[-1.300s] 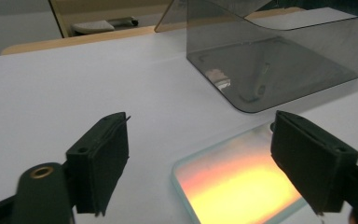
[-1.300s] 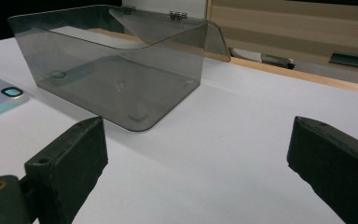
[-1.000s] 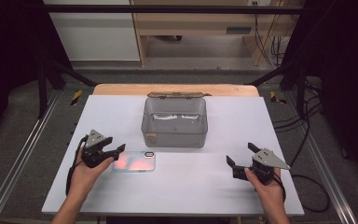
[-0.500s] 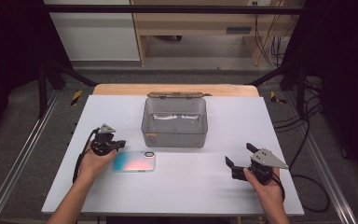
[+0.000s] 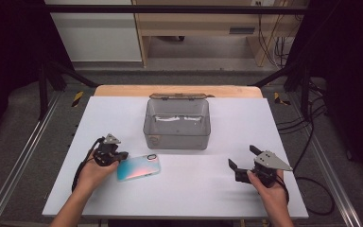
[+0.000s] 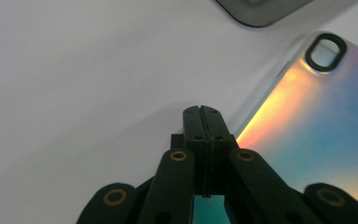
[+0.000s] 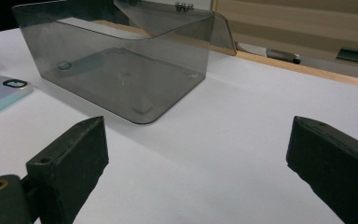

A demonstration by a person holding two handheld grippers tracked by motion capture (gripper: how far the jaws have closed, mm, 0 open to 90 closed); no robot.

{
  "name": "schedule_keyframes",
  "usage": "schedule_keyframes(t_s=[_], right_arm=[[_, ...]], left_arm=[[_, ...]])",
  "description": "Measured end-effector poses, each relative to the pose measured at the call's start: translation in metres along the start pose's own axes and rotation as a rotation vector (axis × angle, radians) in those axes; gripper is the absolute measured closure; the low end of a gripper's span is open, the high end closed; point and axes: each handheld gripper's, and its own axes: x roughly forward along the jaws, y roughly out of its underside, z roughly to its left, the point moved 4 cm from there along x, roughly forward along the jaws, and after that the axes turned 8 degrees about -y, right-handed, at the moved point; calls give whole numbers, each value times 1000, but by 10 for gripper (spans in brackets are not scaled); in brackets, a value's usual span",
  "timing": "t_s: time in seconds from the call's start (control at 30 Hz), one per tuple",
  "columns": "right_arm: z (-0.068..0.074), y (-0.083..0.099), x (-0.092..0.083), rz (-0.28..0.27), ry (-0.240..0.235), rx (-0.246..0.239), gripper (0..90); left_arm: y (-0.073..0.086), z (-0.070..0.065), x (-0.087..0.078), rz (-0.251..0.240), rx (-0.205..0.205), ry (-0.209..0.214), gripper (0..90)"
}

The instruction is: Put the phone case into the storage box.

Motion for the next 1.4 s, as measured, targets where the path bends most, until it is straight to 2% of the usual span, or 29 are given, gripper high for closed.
schedule_keyframes(t_s=[0.07, 0.13, 0.2, 0.23, 0.3, 0.33, 0.5, 0.77, 0.8, 0.83, 0.87, 0.9, 0.93, 0.97, 1.07, 1.1, 1.13, 1.17, 1.3, 1.4], right_arm=[[0, 0, 0, 1, 0, -1, 58], [1, 0, 1, 6, -2, -2, 58], [1, 1, 2, 8, -4, -6, 58], [2, 1, 2, 12, -6, -7, 58], [2, 1, 2, 14, -7, -10, 58], [2, 2, 3, 16, -8, -12, 58], [3, 2, 4, 23, -8, -12, 58], [3, 2, 4, 29, -7, -18, 58], [3, 2, 3, 28, -6, -20, 58], [3, 2, 3, 27, -5, -17, 58], [3, 2, 3, 27, -5, -17, 58], [3, 2, 2, 24, -5, -17, 58], [3, 2, 2, 21, -5, -14, 58], [2, 2, 2, 21, -6, -15, 58], [2, 2, 2, 22, -6, -10, 58], [2, 2, 3, 24, -8, -8, 58], [2, 2, 3, 24, -8, -8, 58], [2, 2, 3, 21, -10, -10, 58], [3, 0, 2, 19, -14, -12, 58], [5, 0, 3, 21, -18, -14, 57]], left_arm=[[3, -3, -2, -5, -1, 6, 900], [10, -14, -8, -13, 5, 14, 900], [13, -18, -10, -15, 7, 13, 900], [16, -25, -13, -17, 11, 18, 900], [17, -28, -15, -18, 14, 19, 900], [19, -35, -16, -16, 18, 27, 900], [20, -45, -18, -17, 39, 18, 900], [18, -49, -19, -39, 45, -9, 900], [15, -51, -25, -82, 64, -47, 886], [12, -53, -28, -109, 69, -63, 846], [12, -53, -28, -109, 69, -63, 771], [10, -55, -32, -134, 71, -79, 771], [9, -57, -35, -153, 76, -92, 683], [8, -63, -37, -173, 104, -83, 487], [10, -69, -36, -155, 115, -71, 261], [14, -77, -33, -130, 124, -32, 211], [14, -77, -33, -130, 124, -32, 160], [17, -83, -31, -113, 134, -27, 93], [21, -90, -26, -96, 135, -7, 49], [22, -92, -19, -71, 126, 7, 55]])
